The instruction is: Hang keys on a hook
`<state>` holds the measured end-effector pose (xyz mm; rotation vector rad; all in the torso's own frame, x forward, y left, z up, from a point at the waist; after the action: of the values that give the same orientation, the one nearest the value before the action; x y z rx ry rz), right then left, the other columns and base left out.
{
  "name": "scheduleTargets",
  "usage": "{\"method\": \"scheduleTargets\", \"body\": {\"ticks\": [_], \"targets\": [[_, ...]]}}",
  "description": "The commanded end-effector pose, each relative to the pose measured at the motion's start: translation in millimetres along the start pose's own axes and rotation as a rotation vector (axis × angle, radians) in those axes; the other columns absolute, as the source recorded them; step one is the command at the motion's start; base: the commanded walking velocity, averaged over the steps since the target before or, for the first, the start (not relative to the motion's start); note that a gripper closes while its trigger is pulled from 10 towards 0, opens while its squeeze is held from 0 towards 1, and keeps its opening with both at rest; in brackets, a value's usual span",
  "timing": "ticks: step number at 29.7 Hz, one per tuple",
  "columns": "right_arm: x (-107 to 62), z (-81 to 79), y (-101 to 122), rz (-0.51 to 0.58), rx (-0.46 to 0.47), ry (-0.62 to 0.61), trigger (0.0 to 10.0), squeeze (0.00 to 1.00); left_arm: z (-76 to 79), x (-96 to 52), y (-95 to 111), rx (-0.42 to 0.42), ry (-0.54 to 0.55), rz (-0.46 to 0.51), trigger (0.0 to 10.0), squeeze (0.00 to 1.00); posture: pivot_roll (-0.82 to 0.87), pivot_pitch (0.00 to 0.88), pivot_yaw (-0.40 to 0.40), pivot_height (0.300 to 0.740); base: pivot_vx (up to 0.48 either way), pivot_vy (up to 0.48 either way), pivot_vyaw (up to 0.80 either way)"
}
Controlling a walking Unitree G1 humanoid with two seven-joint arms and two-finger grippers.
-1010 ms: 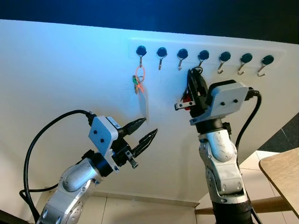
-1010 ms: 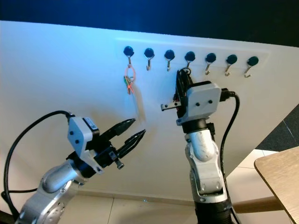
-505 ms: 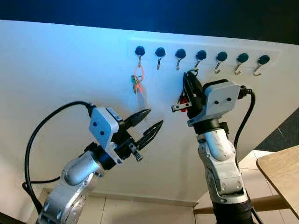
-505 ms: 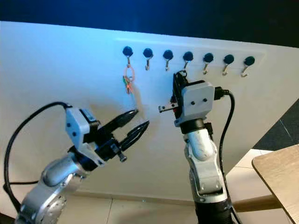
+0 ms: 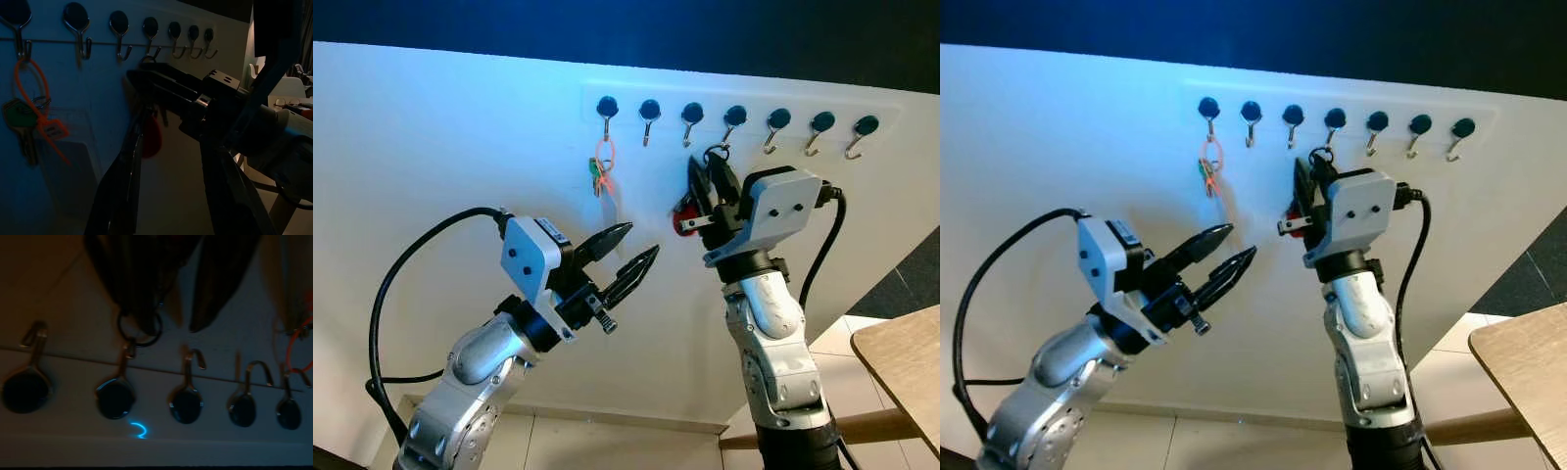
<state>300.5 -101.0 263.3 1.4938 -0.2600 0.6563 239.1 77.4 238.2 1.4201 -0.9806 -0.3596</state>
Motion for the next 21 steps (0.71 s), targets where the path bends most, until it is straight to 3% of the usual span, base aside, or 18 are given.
{"method": "scheduleTargets", "body": {"ticks": [1, 2, 8, 14, 18, 19, 20, 21], "targets": [[-0.6, 0.5, 3.3, 0.019, 0.004, 0.013, 10.0, 0.55, 1.3, 1.9, 2.4, -0.019, 0.0, 0.015, 10.0, 0.0, 0.06, 0.093, -0.053, 0.74, 0.0, 0.0, 0.0], [-0.5, 0.1, 5.1, 0.031, 0.001, 0.018, 10.0, 0.0, 1.1, 1.8, 2.2, -0.022, 0.001, 0.015, 10.0, 0.0, 0.06, 0.093, -0.053, 0.74, 0.0, 0.0, 0.0], [-3.9, 0.6, 8.7, 0.061, -0.009, 0.018, 10.0, 0.0, 1.3, 1.7, 2.1, -0.032, 0.004, 0.017, 10.0, 0.0, 0.06, 0.095, -0.054, 0.74, 0.0, 0.0, 0.0], [-17.7, 0.9, 8.4, 0.084, -0.003, 0.021, 10.0, 0.0, -2.5, -3.3, -2.7, -0.083, 0.044, 0.014, 10.0, 0.0, 0.06, 0.098, -0.056, 0.74, 0.0, 0.0, 0.0], [-33.3, 1.2, 1.4, 0.061, -0.004, 0.014, 10.0, 0.0, -1.0, -10.5, -12.0, -0.102, 0.049, -0.021, 10.0, 0.0, 0.06, 0.104, -0.055, 0.74, 0.0, 0.0, 0.0], [-46.3, 2.3, -7.2, 0.027, -0.007, 0.003, 10.0, 0.0, -0.7, -16.0, -19.0, -0.111, 0.06, -0.047, 10.0, 0.0, 0.06, 0.105, -0.052, 0.74, 0.0, 0.0, 0.0], [-46.3, 2.3, -7.2, 0.027, -0.007, 0.003, 10.0, 0.0, -0.7, -16.0, -19.0, -0.111, 0.06, -0.047, 10.0, 0.0, 0.06, 0.105, -0.052, 0.74, 0.0, 0.0, 0.0], [-56.8, 4.9, -17.1, -0.014, -0.013, -0.016, 10.0, 0.0, -2.4, -22.0, -26.8, -0.11, 0.082, -0.075, 10.0, 0.0, 0.05, 0.103, -0.05, 0.74, 0.0, 0.0, 0.0]]}}
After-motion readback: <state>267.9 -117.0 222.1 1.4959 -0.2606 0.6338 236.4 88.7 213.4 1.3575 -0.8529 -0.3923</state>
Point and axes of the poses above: a point about 5 cm out from each wrist's last joint towards the gripper, its own x axis pointing out of the wrist towards the gripper, its own y axis along the axis of the wrist's last joint, z = x × y, the point moved 2 cm from there along x, pointing out of the wrist towards the gripper, and after that the axes turned 1 degree about x, right-handed, at the moved point
